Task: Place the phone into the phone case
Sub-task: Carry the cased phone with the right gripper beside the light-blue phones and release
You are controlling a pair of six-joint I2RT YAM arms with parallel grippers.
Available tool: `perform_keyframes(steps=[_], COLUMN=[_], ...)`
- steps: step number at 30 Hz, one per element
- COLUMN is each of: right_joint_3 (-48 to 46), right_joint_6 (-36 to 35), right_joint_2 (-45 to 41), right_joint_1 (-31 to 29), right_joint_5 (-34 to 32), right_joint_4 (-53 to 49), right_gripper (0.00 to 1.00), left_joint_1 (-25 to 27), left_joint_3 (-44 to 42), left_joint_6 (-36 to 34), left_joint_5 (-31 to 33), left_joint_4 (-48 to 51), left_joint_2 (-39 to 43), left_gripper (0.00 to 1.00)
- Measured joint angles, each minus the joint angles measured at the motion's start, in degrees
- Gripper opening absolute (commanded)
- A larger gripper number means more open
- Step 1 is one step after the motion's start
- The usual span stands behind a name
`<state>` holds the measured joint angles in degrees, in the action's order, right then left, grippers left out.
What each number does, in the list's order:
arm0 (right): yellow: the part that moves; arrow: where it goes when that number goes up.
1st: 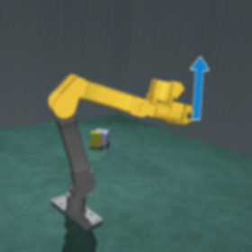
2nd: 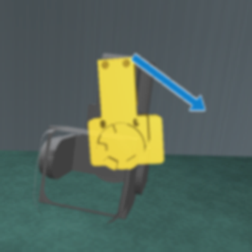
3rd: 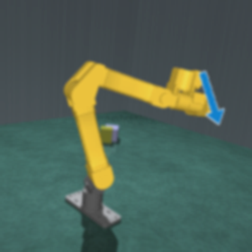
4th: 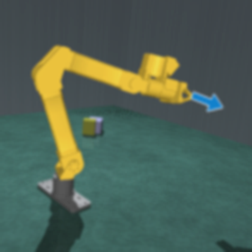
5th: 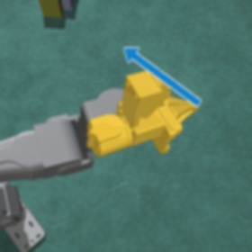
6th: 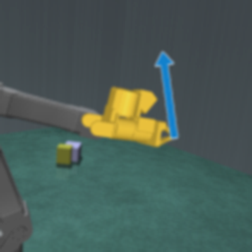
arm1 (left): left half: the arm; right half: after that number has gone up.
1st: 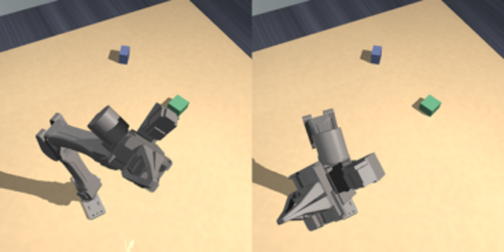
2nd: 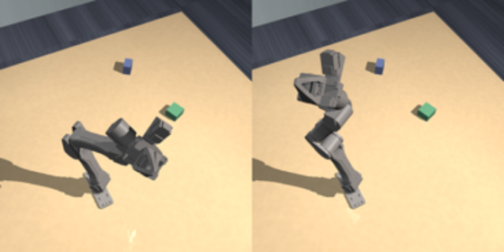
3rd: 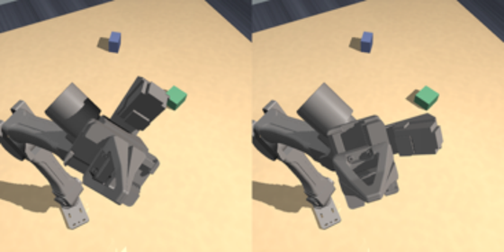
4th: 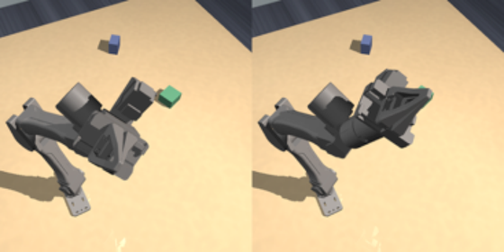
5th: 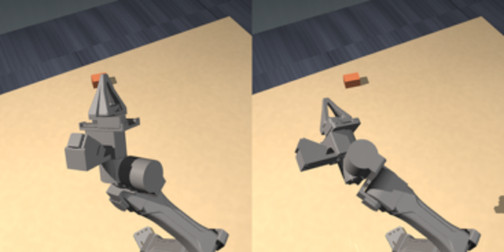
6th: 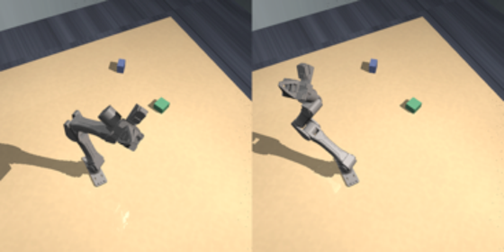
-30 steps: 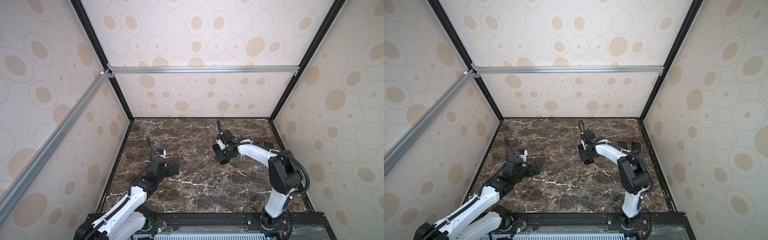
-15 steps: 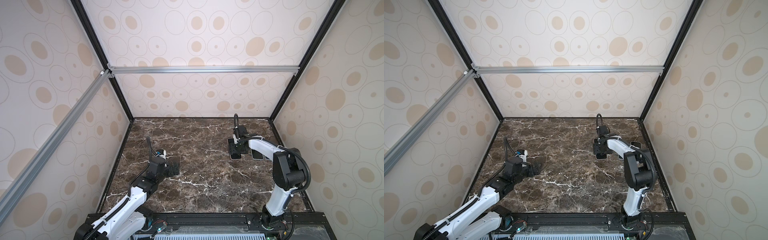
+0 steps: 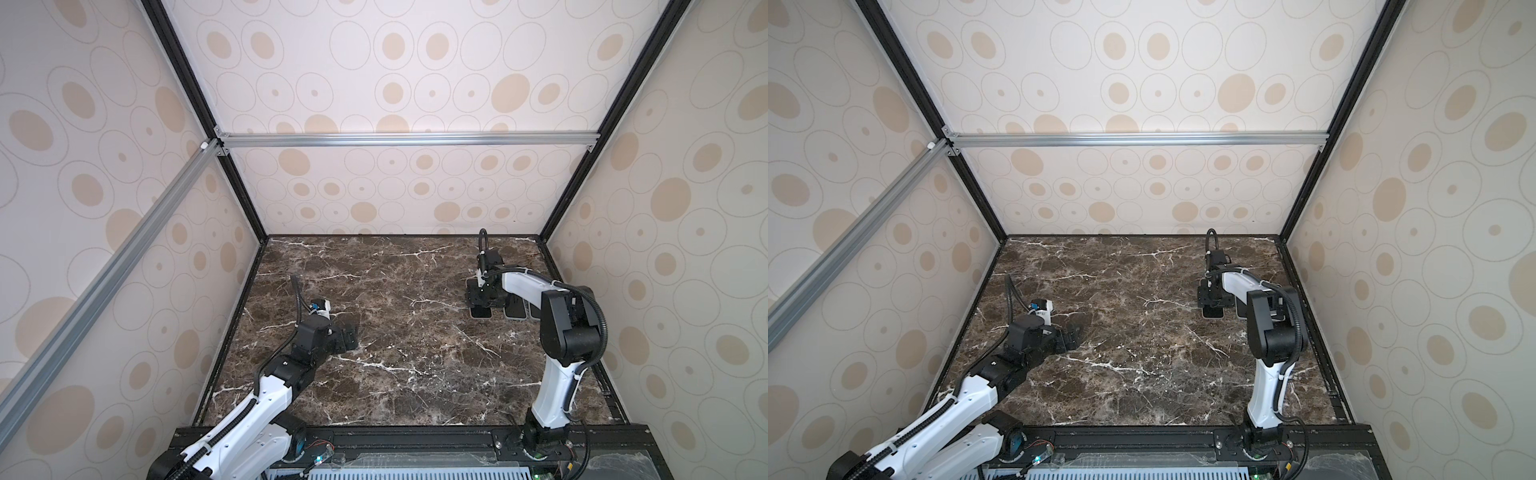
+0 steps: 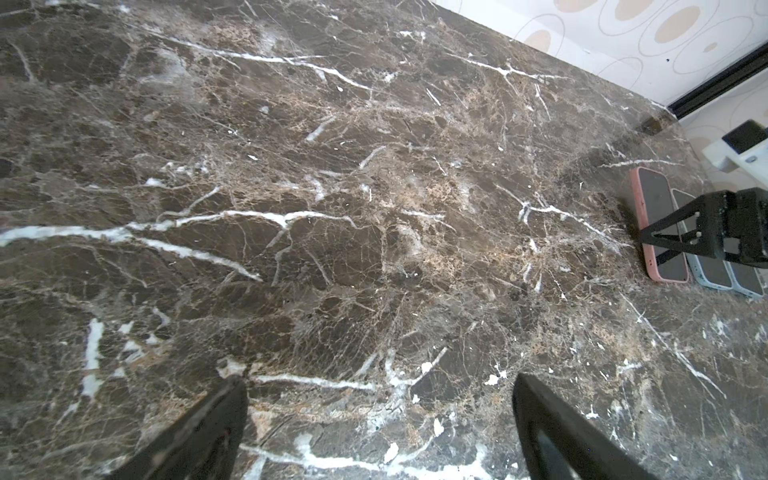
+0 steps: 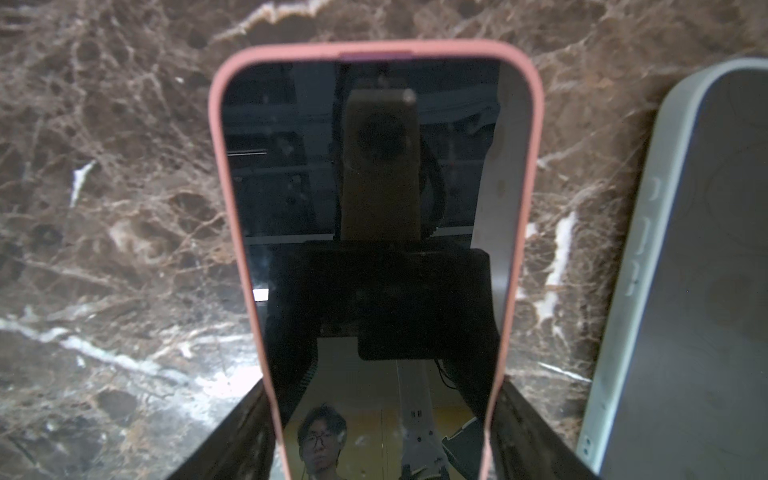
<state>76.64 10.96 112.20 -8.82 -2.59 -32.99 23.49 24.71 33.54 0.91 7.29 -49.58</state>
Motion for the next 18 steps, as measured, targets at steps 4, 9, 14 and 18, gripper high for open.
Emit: perform_keyframes(steps=[4, 9, 14, 18], right_joint_3=[0.8, 1.6, 1.8, 1.8], right_joint_6=[-0.3, -0.6, -0.7, -0.9], right_joint_2=[0.9, 1.7, 1.9, 1.9], right_joint_1=[0.8, 1.1, 1.2, 1.2], right_joint_5=[0.4, 0.9, 1.0, 1.1], right_joint_4=[-0.4, -0.9, -1.2, -1.3], right_gripper=[0.26, 0.44, 0.62, 0.75], left_joint_1=[0.0, 0.0, 0.0, 0.0], left_joint_3=[-0.2, -0.2, -0.4, -0.4], left_joint_6=[0.1, 0.2, 0.3, 0.5], left_joint_5=[0.6, 1.0, 1.7, 2.3], left_joint_4=[0.0, 0.0, 0.0, 0.0], left_joint_2=[0.0, 0.0, 0.0, 0.0], left_gripper=[1.00, 1.00, 1.00, 1.00])
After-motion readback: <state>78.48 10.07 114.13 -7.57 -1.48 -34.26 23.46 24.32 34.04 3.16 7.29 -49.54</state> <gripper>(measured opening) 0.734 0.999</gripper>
